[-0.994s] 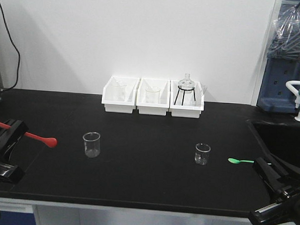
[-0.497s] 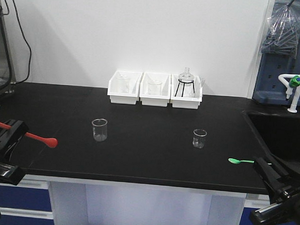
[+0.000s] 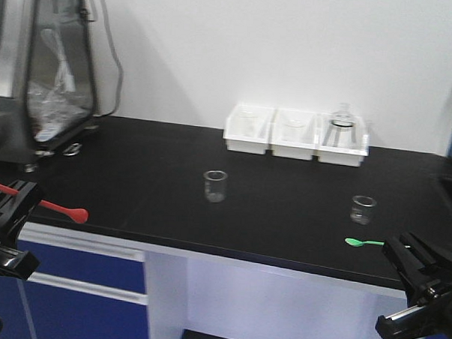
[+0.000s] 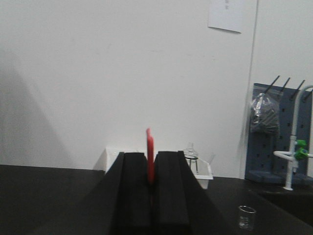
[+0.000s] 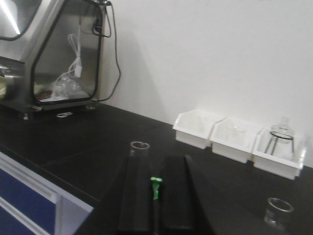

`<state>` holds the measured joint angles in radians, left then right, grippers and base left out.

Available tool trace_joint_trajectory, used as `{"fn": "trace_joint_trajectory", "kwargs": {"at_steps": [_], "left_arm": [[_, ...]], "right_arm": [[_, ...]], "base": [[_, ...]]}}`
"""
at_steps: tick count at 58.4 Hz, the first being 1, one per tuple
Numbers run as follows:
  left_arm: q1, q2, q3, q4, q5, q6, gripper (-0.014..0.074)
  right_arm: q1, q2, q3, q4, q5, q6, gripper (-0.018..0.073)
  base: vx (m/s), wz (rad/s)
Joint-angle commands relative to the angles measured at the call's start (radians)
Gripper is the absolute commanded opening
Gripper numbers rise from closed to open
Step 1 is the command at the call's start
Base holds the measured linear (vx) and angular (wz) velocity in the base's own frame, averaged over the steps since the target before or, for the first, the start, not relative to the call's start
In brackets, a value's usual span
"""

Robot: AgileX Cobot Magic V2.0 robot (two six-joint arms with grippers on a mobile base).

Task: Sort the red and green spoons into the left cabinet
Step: 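Drive backward and turn away from the bench holding both spoons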

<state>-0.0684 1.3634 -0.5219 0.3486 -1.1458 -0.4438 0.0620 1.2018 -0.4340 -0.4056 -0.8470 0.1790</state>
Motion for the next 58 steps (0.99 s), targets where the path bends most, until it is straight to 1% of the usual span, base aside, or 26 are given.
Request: {"fn": "trace_joint_trajectory", "kwargs": {"at_steps": [1,17,43,58], "left_arm": [[-0.002,-0.031,-0.023,-0.026,-0.229,-0.007,-0.0007],[-0.002,-0.031,-0.023,-0.026,-0.229,-0.007,-0.0007],[-0.002,-0.031,-0.023,-0.026,-0.229,-0.007,-0.0007],[-0.002,-0.031,-0.023,-0.026,-0.229,-0.007,-0.0007]], "right_arm": [[-0.001,-0.021,-0.025,0.012,-0.078,0.001,-0.0009],[-0.001,-0.021,-0.025,0.012,-0.078,0.001,-0.0009],[-0.001,-0.021,-0.025,0.012,-0.078,0.001,-0.0009],[-0.001,-0.021,-0.025,0.012,-0.078,0.001,-0.0009]], "base": [[-0.04,0.47],[-0.01,0.61],[0.09,0.89],[0.16,0.66]]}}
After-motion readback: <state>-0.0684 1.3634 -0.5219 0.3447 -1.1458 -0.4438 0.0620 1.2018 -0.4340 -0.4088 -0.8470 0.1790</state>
